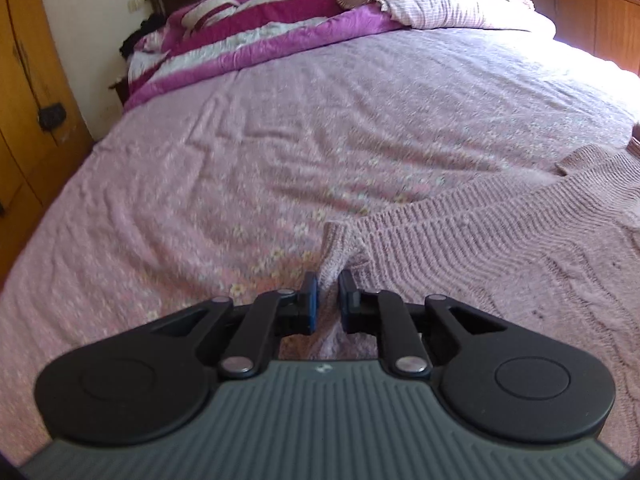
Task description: Fold small clothes
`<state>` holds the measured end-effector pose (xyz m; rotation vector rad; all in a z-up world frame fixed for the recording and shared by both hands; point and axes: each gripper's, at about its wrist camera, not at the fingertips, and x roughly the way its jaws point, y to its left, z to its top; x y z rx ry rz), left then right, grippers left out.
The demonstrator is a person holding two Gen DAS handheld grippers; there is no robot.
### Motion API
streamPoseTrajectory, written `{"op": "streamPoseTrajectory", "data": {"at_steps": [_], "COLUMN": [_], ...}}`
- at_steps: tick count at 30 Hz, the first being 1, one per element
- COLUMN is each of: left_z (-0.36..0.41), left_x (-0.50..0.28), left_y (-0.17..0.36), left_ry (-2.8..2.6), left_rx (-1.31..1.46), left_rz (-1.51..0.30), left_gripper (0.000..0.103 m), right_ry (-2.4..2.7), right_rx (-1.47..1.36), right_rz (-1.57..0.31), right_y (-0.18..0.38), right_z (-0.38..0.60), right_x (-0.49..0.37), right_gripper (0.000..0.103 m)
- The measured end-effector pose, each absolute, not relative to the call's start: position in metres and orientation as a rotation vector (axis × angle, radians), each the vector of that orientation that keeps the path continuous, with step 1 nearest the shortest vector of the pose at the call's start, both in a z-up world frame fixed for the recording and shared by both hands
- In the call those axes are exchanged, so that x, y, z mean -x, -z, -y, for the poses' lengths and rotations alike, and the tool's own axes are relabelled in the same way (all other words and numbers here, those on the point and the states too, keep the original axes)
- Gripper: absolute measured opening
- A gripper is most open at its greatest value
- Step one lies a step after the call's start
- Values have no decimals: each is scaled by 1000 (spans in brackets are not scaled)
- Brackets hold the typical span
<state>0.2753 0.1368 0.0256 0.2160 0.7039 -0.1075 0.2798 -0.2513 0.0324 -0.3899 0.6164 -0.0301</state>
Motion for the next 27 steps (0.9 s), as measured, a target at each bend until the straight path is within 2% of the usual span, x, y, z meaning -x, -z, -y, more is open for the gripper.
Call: {"op": "streamPoseTrajectory", "data": {"at_steps": [2,3,4,6,9,11,13,15,16,23,25,27], "left_z": [-139,-140,-141,-145,-158,-164,-167,-166,-164,-168,-173,-178], "left_x": [-273,-271,-271,-271,-267,-259,-247,-233,-228,-207,-208,-208], "left_y": [-24,-25,-27,-31,-41,-46,-50,-52,-52,-37,-30,-28], "left_ry": [112,109,100,70,84,106,129,140,142,96,61,46], "left_rx": [-204,-204,-203,-187,-102,-55,-43,-60,-69,-72,-52,-15], "left_rz": [-706,-708,-716,-748,-778,-792,-788,-779,-778,-799,-808,-804], "left_gripper": [17,22,31,40,41,45,58,61,61,62,70,72], "right_ry": [54,65,80,87,115,110,93,57,34,-52,-47,-30], "right_rx": [426,436,435,380,245,172,114,59,37,-37,-33,-50], "right_rz": [-642,-662,-675,-686,-699,-693,-676,-655,-653,-667,-688,-710], "right_y": [-21,-16,-15,-15,-26,-36,-45,-53,-55,-51,-41,-28], "right_z": [253,255,258,268,285,292,297,295,295,287,286,289], "right_x": [-289,-294,-296,-298,-292,-282,-270,-247,-239,-181,-176,-174], "right_gripper": [9,10,10,14,20,26,43,55,58,60,61,65]}}
